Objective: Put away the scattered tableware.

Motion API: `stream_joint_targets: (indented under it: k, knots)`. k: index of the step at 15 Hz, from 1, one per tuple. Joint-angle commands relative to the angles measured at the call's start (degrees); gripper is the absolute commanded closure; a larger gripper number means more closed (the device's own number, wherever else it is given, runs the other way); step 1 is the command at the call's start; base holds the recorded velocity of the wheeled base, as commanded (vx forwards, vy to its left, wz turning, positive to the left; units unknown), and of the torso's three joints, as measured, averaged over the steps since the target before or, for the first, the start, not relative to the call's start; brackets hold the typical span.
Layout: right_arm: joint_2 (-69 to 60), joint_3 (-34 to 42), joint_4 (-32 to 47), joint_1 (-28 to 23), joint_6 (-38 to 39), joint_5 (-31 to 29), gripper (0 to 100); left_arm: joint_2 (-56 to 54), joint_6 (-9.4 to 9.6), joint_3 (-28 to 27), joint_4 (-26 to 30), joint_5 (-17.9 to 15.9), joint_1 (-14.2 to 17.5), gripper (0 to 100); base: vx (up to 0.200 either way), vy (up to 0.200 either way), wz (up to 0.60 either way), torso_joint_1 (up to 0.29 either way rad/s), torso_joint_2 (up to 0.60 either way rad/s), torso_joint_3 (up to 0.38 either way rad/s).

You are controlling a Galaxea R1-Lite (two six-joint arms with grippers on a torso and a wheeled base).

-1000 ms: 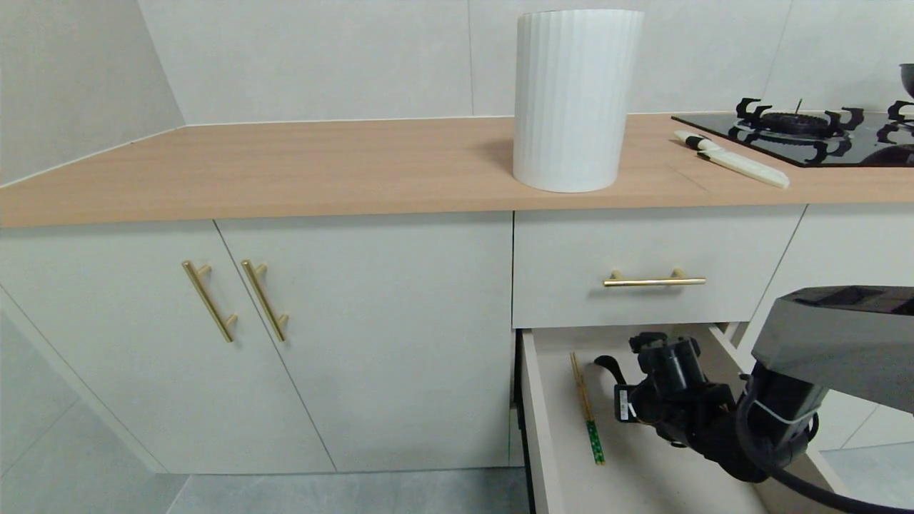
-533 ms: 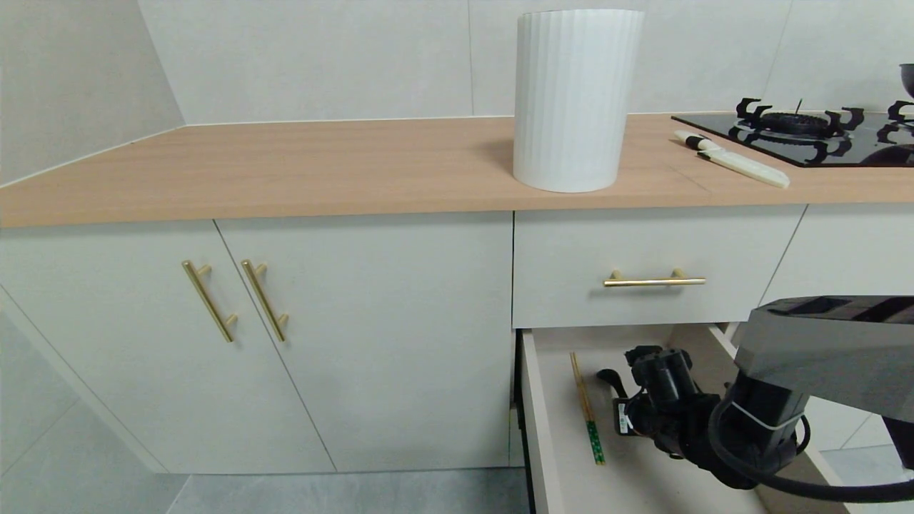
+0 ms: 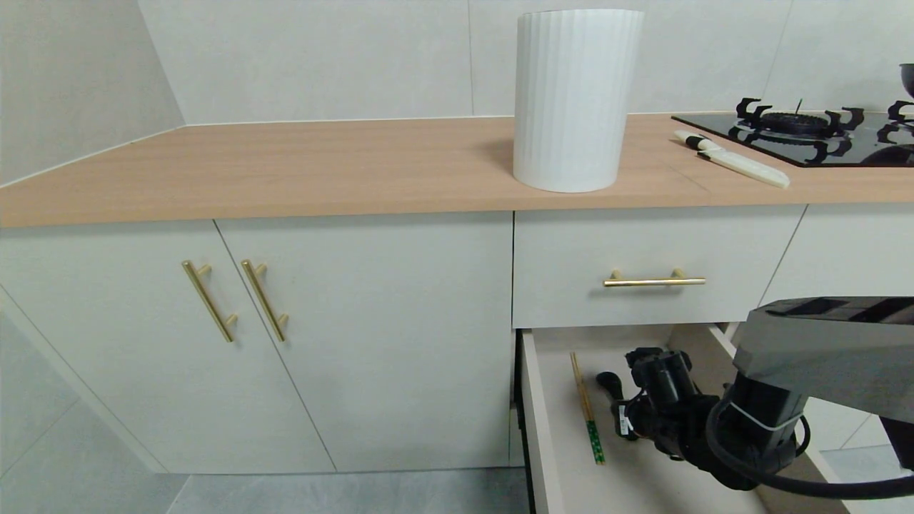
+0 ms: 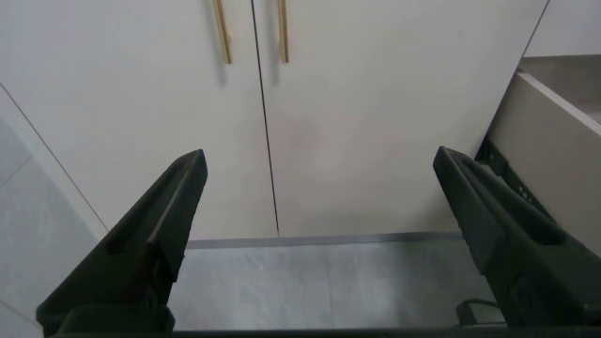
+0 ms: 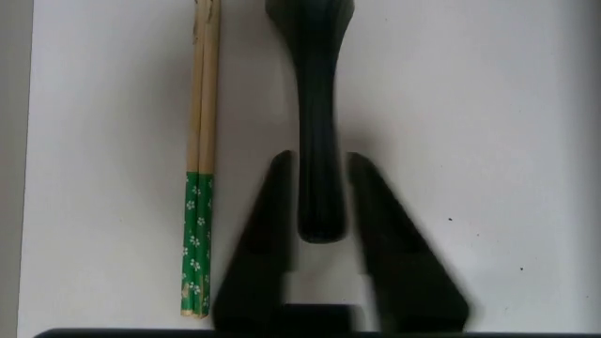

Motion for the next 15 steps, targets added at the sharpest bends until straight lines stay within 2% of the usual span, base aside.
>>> stream_joint_targets:
  k: [1,10,13,15]
  knots:
    - [-0.43,0.2,0.03,0.03,-0.01,0.03,0,0.07,0.0,-0.06,0.01,0.0,0.01,0,0.0,0.0,0.0,0.0,0.0,0.0]
    - [-8.87,5.12,0.03,0.03,-0.01,0.03,0,0.07,0.0,0.02,0.01,0.0,0.01,0,0.0,0.0,0.0,0.0,0.0,0.0]
    - [-14.14,5.83,2.22,-0.15,-0.1,0.12,0,0.07,0.0,0.02,0.01,0.0,0.01,0,0.0,0.0,0.0,0.0,0.0,0.0]
    - [-22.75,5.21,13.47,-0.15,-0.1,1.88,0,0.07,0.0,-0.06,0.01,0.0,0.01,0,0.0,0.0,0.0,0.0,0.0,0.0]
